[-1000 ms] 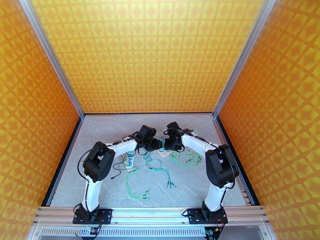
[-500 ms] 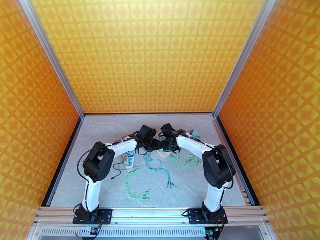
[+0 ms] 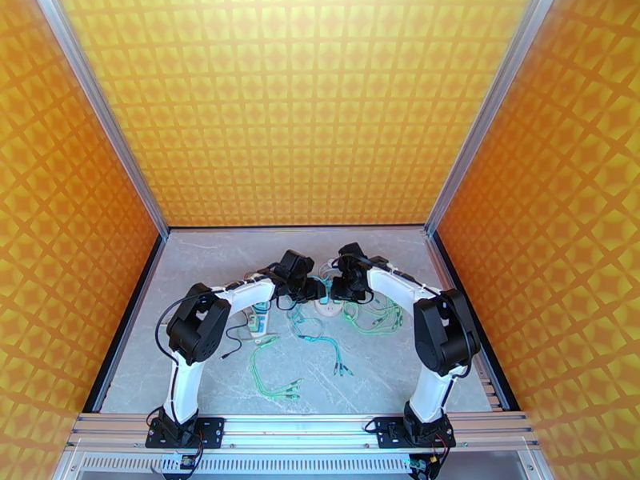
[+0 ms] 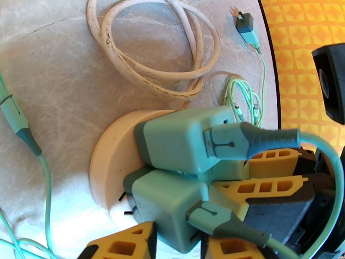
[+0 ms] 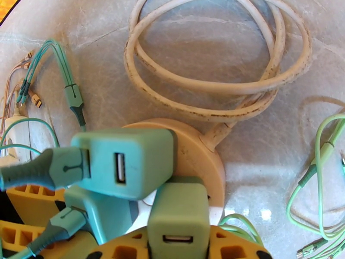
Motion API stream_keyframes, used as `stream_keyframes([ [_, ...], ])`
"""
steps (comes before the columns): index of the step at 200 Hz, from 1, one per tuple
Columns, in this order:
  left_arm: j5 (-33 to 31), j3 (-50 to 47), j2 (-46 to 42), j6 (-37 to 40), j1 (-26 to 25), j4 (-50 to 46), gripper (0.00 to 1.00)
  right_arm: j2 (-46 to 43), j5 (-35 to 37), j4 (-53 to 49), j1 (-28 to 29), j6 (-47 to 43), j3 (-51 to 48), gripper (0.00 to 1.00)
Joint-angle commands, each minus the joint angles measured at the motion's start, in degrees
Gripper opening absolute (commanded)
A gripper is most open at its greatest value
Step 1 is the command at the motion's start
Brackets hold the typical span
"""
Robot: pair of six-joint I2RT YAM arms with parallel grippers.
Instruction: Pull the plug off the socket
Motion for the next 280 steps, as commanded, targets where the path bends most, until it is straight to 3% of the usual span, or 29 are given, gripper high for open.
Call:
stream_keyframes([
  [1,-5.8,-2.8,6.8,2.0,-0.7,-12.9,0.30,-3.3,-1.8,0.4,1.6,0.6,1.1,0.10],
  [72,-5.8,-0.7,8.2,2.7,-0.7,-14.5,0.30,2.0,5.3,-5.4,12.3,-1.9,7.7,0.11],
  [112,-6.0,-1.1,8.4,2.5,-2.3,-14.8,0.30,1.0,6.9,-5.7,11.3,-2.9,7.3,0.10],
  [196,-6.6,-2.0,8.6,2.6,-2.4,-15.5,0.30,-4.8,-5.7,0.1,-0.9,1.1,1.2,0.10],
  [231,-6.6,-1.4,8.9,2.8,-2.7,-15.7,0.29,-4.3,-6.8,0.8,-0.5,2.5,1.3,0.10],
  [280,-6.6,0.3,10.1,3.6,-3.5,-17.0,0.30,-0.8,-2.1,-4.7,5.8,0.9,6.4,0.10],
])
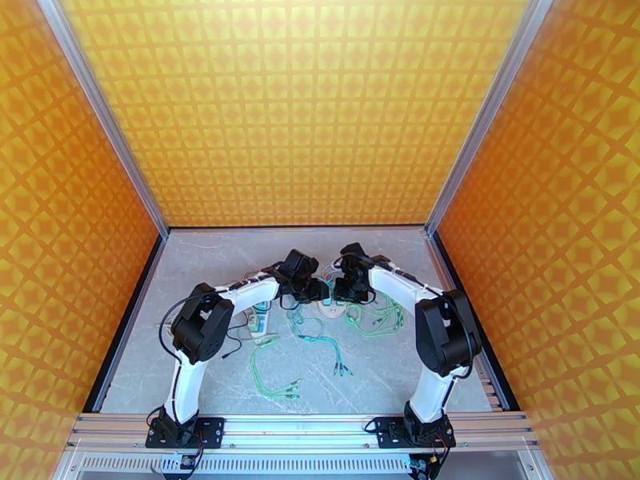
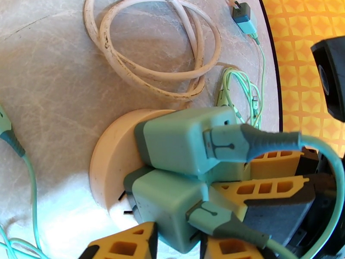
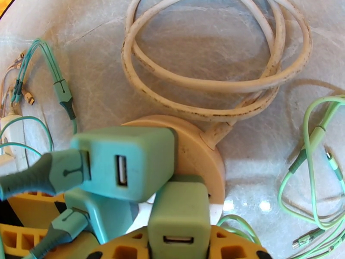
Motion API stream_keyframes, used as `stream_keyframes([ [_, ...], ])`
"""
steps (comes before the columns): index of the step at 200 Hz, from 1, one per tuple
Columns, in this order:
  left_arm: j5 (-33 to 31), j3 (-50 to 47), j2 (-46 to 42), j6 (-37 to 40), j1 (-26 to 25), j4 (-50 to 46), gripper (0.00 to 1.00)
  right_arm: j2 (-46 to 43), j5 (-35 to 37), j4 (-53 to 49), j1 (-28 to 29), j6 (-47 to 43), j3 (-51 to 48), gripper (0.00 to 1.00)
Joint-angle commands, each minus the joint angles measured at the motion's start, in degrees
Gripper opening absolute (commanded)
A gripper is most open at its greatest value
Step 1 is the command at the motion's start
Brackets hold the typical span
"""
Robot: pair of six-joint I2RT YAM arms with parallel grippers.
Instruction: Pull the plug off the socket
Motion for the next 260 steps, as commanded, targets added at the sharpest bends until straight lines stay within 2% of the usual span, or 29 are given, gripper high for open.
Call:
stream_keyframes([
  [1,-6.9,-3.3,8.2,2.2,-2.2,-13.2,0.30,-0.5,-4.5,-0.7,5.1,0.4,5.3,0.10],
  [37,-7.0,-2.2,8.9,2.4,-2.5,-13.8,0.30,1.7,-0.6,-3.6,9.8,-0.2,8.4,0.10],
  [80,-7.3,-2.2,9.2,2.3,-2.5,-14.4,0.30,1.3,2.4,-5.7,9.8,-2.2,10.0,0.09],
  [100,-7.7,-2.0,9.5,2.5,-2.5,-15.3,0.29,0.2,0.8,-5.1,7.6,-2.3,9.8,0.09],
  [153,-7.9,-2.8,9.5,2.7,-2.5,-15.5,0.29,-4.3,-9.6,0.5,-1.7,1.0,4.5,0.10],
  [196,-7.9,-2.7,9.7,2.8,-2.5,-15.6,0.29,-4.1,-9.9,0.0,-2.5,1.2,4.6,0.10],
  [223,-7.9,-2.0,9.9,3.2,-2.6,-16.1,0.29,-3.5,-6.6,-1.9,-0.6,0.1,6.9,0.10],
  [260,-7.9,-0.2,11.0,3.9,-3.0,-17.3,0.29,-0.2,-1.2,-5.8,6.4,-1.6,11.5,0.10],
])
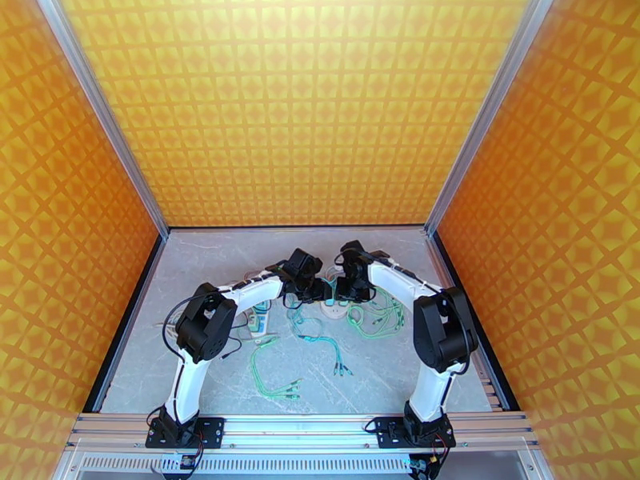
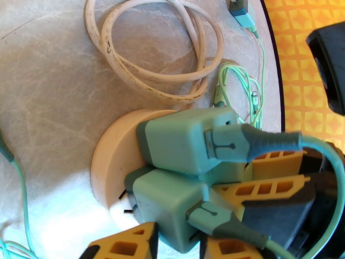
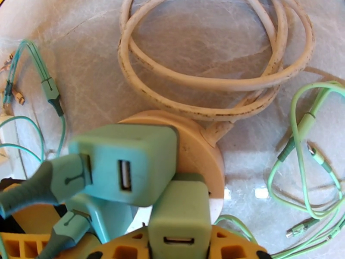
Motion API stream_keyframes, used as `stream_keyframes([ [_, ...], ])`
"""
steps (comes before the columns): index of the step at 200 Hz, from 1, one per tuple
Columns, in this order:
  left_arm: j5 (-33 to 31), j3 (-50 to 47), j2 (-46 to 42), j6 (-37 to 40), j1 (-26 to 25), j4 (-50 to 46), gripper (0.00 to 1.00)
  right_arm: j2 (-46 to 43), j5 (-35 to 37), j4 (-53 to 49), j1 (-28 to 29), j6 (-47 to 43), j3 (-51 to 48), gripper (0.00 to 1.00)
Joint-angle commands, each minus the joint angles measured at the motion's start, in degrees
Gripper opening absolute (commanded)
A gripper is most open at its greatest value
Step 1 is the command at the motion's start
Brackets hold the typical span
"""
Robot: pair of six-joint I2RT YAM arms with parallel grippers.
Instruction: Pull the plug off the socket
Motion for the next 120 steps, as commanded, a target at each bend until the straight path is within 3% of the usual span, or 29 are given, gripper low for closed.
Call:
stream_keyframes([
  [1,-7.8,-3.1,9.4,2.4,-2.2,-14.1,0.29,-1.8,-3.0,0.5,6.4,-1.7,7.4,0.10],
  [31,-7.8,-1.8,10.1,2.7,-2.5,-14.9,0.29,1.5,2.5,-3.5,11.9,-3.3,12.0,0.10],
  [62,-7.7,-1.9,10.1,2.7,-2.5,-15.1,0.29,1.7,2.5,-3.0,12.1,-3.0,11.7,0.09],
  [120,-8.0,-2.8,9.4,2.3,-2.3,-14.8,0.29,-4.0,2.3,-1.7,4.5,-2.2,8.1,0.10],
])
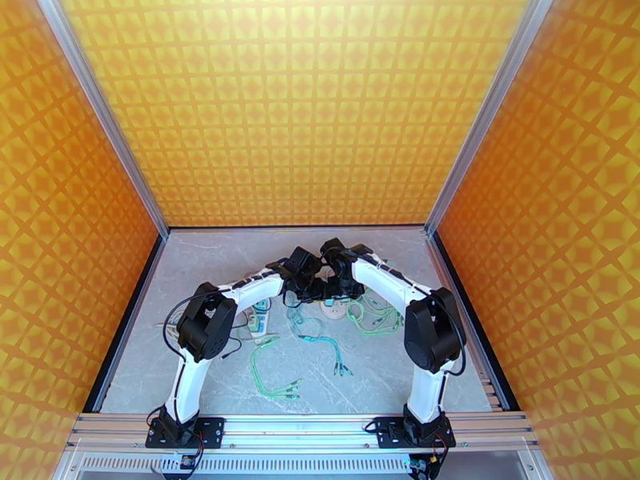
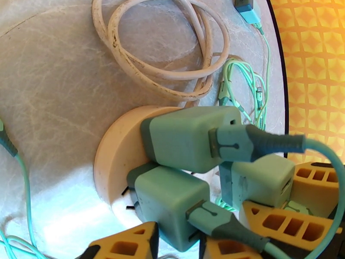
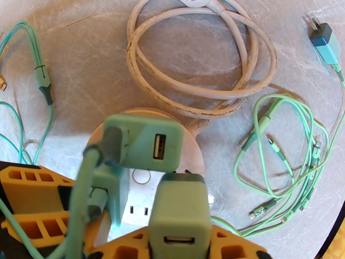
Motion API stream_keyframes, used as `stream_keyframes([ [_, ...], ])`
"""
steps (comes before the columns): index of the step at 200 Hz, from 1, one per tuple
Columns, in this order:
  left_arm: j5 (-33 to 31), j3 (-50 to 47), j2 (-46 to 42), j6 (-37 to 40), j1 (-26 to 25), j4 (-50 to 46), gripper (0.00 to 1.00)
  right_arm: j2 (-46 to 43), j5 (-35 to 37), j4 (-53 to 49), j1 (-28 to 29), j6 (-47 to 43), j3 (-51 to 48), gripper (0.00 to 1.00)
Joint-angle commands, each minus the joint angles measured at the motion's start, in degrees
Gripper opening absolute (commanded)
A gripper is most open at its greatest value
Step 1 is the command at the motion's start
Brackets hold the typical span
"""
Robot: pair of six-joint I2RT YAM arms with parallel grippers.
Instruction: Pull the plug off the socket
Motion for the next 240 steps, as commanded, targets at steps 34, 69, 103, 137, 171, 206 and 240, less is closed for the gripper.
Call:
stream_keyframes([
  [34,-8.0,-4.9,8.0,1.5,-2.1,-11.3,0.29,-11.5,-10.0,9.6,-7.0,-0.2,-5.3,0.11],
  [69,-8.0,-4.0,7.2,1.7,-1.8,-11.8,0.30,-17.9,-14.2,14.8,-13.2,4.7,-16.3,0.12],
  [103,-8.0,-2.8,6.3,2.2,-1.6,-12.4,0.33,-25.2,-17.0,18.9,-18.3,8.5,-28.1,0.13],
  [137,-8.0,-0.5,4.8,3.0,-1.6,-13.5,0.42,-30.7,-21.6,22.0,-23.5,8.4,-38.7,0.15],
  [171,-8.0,2.3,2.9,4.2,-1.6,-14.8,0.48,-34.4,-26.4,26.2,-28.4,9.3,-47.1,0.18],
  [206,-8.0,3.8,0.9,4.1,-1.6,-15.3,0.55,-37.0,-29.7,30.5,-31.5,11.0,-52.8,0.30],
  [240,-8.0,3.6,-1.8,4.6,-1.8,-14.9,0.62,-38.7,-27.4,27.2,-31.8,10.0,-52.2,0.68],
])
